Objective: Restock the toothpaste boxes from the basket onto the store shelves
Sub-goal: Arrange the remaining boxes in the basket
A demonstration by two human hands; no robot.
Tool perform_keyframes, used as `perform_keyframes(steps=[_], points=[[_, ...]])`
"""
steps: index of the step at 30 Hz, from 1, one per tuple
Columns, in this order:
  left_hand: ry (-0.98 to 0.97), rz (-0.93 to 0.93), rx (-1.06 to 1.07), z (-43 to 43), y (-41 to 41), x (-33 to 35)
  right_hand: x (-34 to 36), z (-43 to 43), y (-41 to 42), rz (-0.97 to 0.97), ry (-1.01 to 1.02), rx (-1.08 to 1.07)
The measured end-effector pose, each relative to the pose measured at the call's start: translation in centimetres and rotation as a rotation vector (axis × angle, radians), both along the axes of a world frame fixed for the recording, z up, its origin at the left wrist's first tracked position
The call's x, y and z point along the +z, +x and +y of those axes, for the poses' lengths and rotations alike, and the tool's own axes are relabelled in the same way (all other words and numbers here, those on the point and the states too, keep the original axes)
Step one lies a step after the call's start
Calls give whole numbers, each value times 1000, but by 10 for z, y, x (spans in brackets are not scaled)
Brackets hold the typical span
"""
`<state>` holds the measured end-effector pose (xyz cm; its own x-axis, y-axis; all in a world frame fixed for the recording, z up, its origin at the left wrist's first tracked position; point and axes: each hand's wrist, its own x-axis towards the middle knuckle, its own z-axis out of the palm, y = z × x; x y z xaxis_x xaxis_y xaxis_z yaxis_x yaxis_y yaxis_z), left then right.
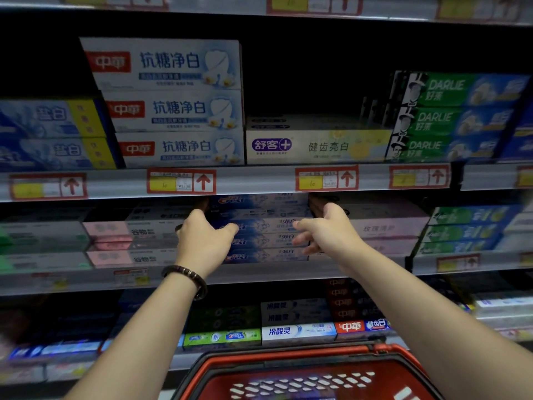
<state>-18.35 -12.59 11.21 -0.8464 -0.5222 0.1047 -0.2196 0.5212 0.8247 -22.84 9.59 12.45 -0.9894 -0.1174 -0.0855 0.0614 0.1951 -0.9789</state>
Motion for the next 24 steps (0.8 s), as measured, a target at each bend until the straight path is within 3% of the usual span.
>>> perform_keyframes(steps=[8,16,24], points=[[36,31,14,0,1,2,-1,4,-5,17,-15,-25],[31,104,31,1,17,8,-10,17,6,105,-74,-199],[110,157,44,4,41,6,-12,27,32,178,-98,-157]])
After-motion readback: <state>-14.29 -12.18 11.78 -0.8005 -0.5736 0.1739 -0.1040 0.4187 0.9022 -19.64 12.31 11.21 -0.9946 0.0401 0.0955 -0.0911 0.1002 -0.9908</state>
